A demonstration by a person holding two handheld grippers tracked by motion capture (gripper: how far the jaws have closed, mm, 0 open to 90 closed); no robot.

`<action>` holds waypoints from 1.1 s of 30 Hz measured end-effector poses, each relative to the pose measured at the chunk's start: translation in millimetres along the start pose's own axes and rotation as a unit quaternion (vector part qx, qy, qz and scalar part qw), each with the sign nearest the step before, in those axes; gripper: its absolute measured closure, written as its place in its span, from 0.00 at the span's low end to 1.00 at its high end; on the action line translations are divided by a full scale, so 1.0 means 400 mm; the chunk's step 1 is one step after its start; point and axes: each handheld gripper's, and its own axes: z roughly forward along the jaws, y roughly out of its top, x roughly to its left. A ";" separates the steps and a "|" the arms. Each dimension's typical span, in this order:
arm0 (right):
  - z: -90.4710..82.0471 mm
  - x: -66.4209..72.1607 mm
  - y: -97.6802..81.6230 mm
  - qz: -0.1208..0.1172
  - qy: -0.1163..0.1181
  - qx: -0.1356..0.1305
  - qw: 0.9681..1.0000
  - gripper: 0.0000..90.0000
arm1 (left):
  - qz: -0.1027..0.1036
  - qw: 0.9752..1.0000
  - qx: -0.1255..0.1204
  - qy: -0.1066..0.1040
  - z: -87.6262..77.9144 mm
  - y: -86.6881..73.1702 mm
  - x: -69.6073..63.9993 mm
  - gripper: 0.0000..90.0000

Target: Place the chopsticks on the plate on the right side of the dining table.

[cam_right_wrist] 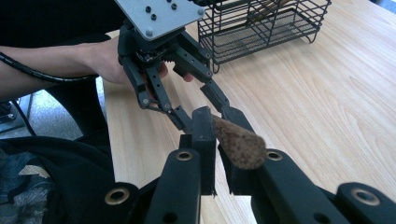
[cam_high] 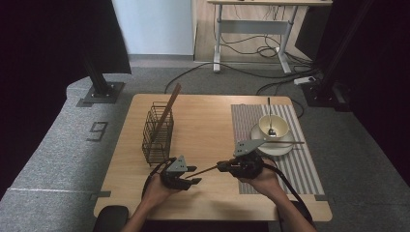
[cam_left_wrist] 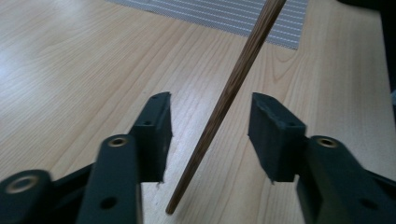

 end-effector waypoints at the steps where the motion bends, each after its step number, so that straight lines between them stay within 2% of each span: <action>1: 0.002 0.001 0.000 0.000 0.001 0.001 1.000 0.92 | 0.000 1.000 -0.002 -0.002 0.000 0.001 0.000 0.59; 12: 0.012 0.009 -0.001 -0.004 0.007 0.009 1.000 0.92 | 0.005 0.999 -0.019 -0.029 -0.007 -0.006 0.005 0.84; 18: 0.015 -0.001 0.001 -0.002 0.008 0.012 1.000 0.91 | 0.029 0.999 -0.010 -0.030 -0.004 -0.007 -0.002 0.88; 24: 0.016 -0.025 0.002 0.006 -0.010 0.016 1.000 0.84 | 0.062 0.997 -0.004 -0.038 -0.004 0.000 -0.016 0.94; 27: 0.022 -0.033 0.001 0.009 -0.016 0.019 1.000 0.82 | 0.059 0.997 -0.001 -0.043 -0.003 -0.001 -0.016 0.95; 28: 0.024 -0.033 0.001 0.008 -0.020 0.019 1.000 0.80 | 0.056 0.997 -0.002 -0.045 -0.004 -0.001 -0.014 0.95; 33: 0.028 -0.034 0.006 0.007 -0.055 0.016 0.998 0.56 | 0.049 0.998 -0.005 -0.047 -0.010 0.002 -0.013 0.95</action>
